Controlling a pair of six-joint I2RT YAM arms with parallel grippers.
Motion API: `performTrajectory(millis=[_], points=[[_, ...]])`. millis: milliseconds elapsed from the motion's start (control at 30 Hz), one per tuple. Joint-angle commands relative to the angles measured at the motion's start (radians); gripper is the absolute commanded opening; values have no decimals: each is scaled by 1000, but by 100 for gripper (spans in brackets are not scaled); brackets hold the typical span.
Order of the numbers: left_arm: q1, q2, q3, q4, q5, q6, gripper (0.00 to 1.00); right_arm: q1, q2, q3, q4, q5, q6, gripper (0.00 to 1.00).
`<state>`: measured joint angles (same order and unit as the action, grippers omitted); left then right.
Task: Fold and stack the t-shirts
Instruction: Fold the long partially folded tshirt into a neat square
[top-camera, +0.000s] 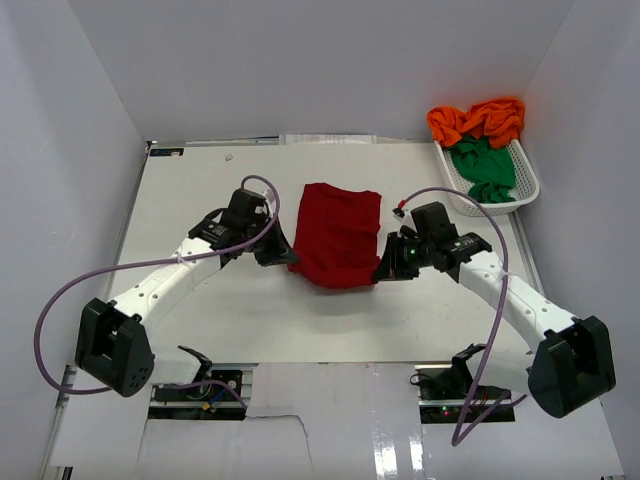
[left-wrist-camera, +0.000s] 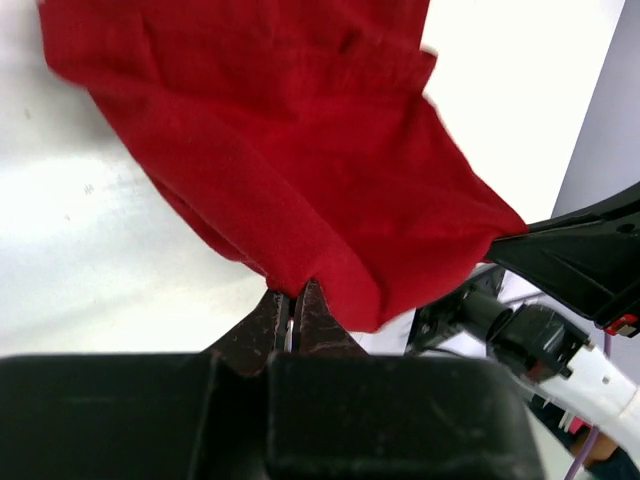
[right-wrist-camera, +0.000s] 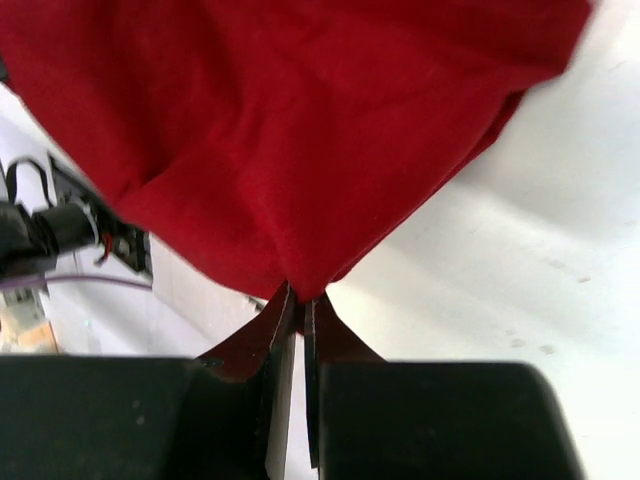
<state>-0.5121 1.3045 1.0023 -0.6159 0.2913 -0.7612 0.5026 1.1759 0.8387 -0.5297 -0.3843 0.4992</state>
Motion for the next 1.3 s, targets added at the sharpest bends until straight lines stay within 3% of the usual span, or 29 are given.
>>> performTrajectory(millis=[0,367,1267], points=[[44,42,79,36,5,39,0,-65,50,78,-27,-8,-79,8],[149,231,382,21,40,97,0,-142,246,362,-79,-37,-165,8],[187,613,851,-28,82,103,0,-236,479,683,-167,-70,-208,8]])
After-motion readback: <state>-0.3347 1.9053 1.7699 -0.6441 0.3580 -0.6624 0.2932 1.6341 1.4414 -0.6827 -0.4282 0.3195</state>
